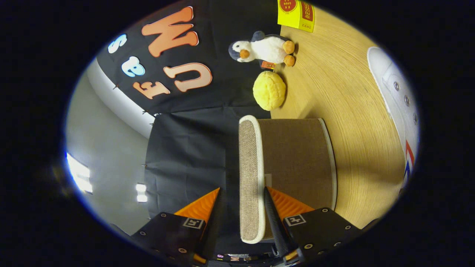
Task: Open the storage box then place both shoes into the box .Put the left shoe in first, then the right shoe, with the right side of both shoes facing outward in a uniform manner.
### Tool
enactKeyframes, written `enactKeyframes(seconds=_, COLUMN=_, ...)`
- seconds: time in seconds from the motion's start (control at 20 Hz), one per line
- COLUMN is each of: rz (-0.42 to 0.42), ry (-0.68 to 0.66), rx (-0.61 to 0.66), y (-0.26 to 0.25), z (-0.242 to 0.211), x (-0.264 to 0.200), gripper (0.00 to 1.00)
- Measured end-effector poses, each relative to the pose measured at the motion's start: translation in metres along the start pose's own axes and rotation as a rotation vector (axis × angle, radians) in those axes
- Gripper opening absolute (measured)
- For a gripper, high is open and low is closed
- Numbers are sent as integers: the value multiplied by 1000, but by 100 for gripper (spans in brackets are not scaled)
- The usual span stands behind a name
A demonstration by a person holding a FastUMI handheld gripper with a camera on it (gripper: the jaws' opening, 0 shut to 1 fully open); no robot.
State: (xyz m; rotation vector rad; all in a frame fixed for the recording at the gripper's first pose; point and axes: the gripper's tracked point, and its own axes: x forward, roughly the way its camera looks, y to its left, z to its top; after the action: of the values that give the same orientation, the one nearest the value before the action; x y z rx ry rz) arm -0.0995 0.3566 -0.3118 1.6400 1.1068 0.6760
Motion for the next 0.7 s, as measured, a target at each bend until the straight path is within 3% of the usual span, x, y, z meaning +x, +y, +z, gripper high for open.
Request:
enactKeyframes(seconds=0.15, rz=50, ry=13, rx=-23, y=24, z=1, x=2, gripper=61)
enactKeyframes(seconds=0.35, rz=-115, ry=82, rx=-103, y=-15, z=-13, x=16, gripper=60)
enactKeyframes(seconds=0.45, rz=-144, ry=90, rx=-115, y=-21, z=-20, x=21, gripper=60)
enactKeyframes(seconds=0.55, rz=-113, ry=67, rx=-108, y=-10, z=-17, x=26, gripper=48)
enactKeyframes(seconds=0.6, rz=-121, ry=52, rx=-95, y=-4, z=-17, x=26, gripper=35)
enactKeyframes(seconds=0.7, rz=-152, ry=22, rx=-124, y=6, z=-12, x=29, gripper=21)
